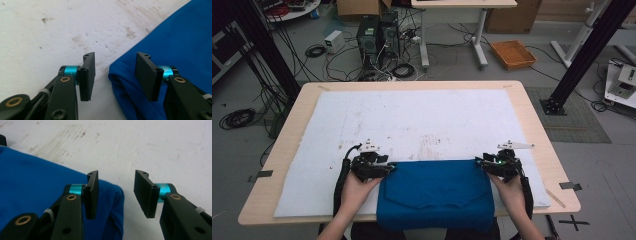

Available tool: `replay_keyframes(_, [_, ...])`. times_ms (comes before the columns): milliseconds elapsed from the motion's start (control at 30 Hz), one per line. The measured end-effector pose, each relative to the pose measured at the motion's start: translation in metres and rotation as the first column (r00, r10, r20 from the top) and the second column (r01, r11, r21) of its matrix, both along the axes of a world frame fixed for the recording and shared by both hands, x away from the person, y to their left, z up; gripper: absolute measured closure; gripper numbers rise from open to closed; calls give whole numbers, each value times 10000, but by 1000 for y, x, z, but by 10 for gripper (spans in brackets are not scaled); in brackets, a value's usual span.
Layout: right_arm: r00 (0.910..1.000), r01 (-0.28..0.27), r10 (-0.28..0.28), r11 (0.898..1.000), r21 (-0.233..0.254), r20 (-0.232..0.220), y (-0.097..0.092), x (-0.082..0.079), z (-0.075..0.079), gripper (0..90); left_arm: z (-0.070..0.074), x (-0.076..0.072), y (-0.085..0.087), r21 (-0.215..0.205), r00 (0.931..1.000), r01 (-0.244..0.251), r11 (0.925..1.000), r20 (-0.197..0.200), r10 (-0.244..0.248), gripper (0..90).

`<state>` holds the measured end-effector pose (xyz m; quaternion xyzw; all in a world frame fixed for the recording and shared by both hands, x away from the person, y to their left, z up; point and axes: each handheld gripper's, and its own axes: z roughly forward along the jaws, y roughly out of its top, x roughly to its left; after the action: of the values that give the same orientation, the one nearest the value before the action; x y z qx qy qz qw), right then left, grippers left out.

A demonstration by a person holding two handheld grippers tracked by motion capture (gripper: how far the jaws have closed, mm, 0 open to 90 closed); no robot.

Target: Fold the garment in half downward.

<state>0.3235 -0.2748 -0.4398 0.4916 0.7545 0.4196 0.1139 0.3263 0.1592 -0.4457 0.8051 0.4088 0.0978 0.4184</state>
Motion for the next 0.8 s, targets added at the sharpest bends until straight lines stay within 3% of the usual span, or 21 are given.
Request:
replay_keyframes(67, [9982, -397, 395, 9992, -36, -457, 3, 2, -5, 665, -1, -1, -1, -23, 9999, 86, 10000, -145, -86, 569])
replay_keyframes(100, [9982, -397, 395, 9992, -36, -457, 3, 2, -5, 665, -1, -1, -1, -34, 9997, 189, 9998, -148, -190, 569])
replay_keyframes(167, [9965, -665, 656, 9977, -146, -521, 4, 1, -6, 770, -1, -4, -2, -12, 9993, 350, 9994, -100, -350, 660])
replay_keyframes(233, [9961, -725, 718, 9973, -115, -505, 4, 1, -6, 793, -2, -5, -4, -71, 9991, 420, 9991, -11, -420, 678])
replay_keyframes(267, [9959, -799, 795, 9968, -94, -422, 2, 1, -6, 821, -2, -6, -4, -90, 9988, 487, 9988, -8, -487, 736])
replay_keyframes(500, [9960, -892, 891, 9953, -374, -23, 3, -2, -3, 839, -1, -7, -3, -18, 9986, 508, 9987, 161, -507, 832])
replay_keyframes(800, [9955, -913, 921, 9951, -377, 215, 1, 6, -1, 845, -1, -1, -1, -187, 9979, 593, 9981, 281, -587, 848])
